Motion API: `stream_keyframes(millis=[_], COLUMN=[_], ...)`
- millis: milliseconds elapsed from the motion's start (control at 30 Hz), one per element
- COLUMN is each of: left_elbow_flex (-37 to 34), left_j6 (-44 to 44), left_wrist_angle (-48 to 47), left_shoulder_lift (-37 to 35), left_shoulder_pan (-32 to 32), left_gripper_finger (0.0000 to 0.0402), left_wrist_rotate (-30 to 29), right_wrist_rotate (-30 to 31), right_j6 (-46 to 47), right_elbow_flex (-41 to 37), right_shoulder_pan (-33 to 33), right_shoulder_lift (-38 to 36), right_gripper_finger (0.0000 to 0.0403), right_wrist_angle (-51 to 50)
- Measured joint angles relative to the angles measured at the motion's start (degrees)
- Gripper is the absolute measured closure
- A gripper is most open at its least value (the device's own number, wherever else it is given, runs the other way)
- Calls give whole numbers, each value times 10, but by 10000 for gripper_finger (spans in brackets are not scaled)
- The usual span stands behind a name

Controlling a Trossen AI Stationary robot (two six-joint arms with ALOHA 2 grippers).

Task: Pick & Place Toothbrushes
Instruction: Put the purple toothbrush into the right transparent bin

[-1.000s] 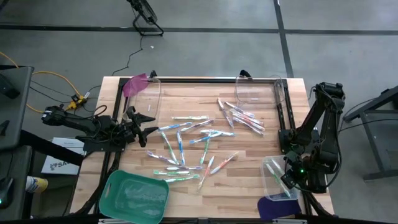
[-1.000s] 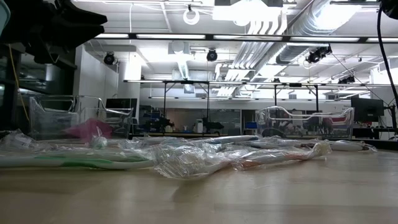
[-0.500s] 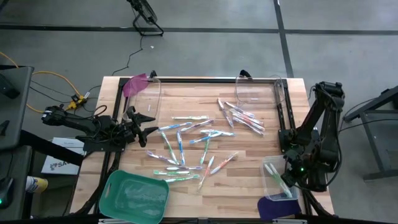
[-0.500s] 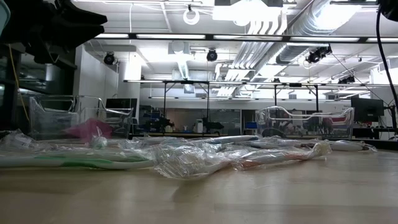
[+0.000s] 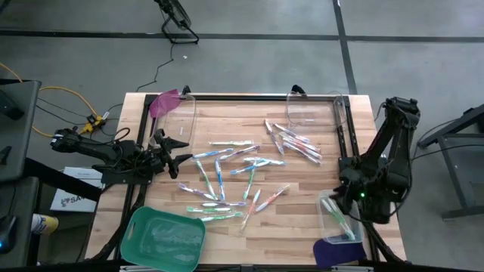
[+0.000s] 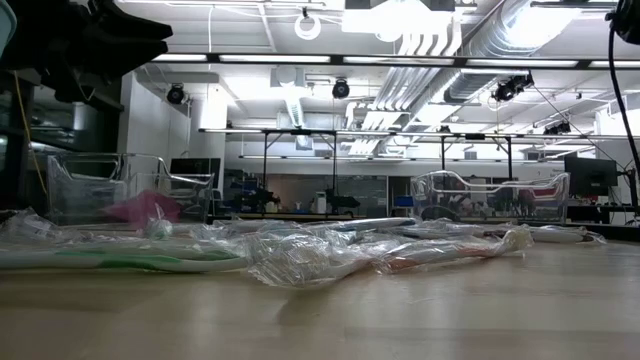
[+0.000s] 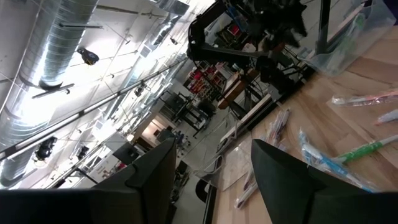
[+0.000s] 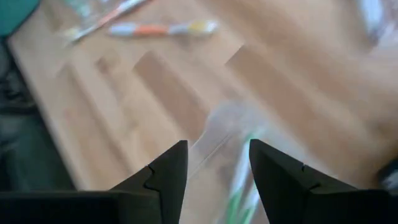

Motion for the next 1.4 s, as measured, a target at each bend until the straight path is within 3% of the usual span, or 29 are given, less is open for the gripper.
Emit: stream_keyframes(millis=[200,600,1000,1400], left_elbow_flex=[0,0,0,0], left_j6=[0,0,0,0], left_wrist_angle=[-1,-2,-4,-9], left_shoulder_lift=[0,0,0,0], left_shoulder_pan=[0,0,0,0], left_gripper_finger=[199,199,199,199], left_wrist_rotate=[0,0,0,0], right_wrist_rotate=[7,7,-61,-107], right_j6=[-42,-191,-352,-481], right_elbow_flex=[0,0,0,0], right_shoulder_pan=[-80,-281,-493,-612], right_shoulder_lift=[0,22,78,192], right_gripper_finger=[237,237,237,237], right_wrist_angle=[-62,-69,10,67])
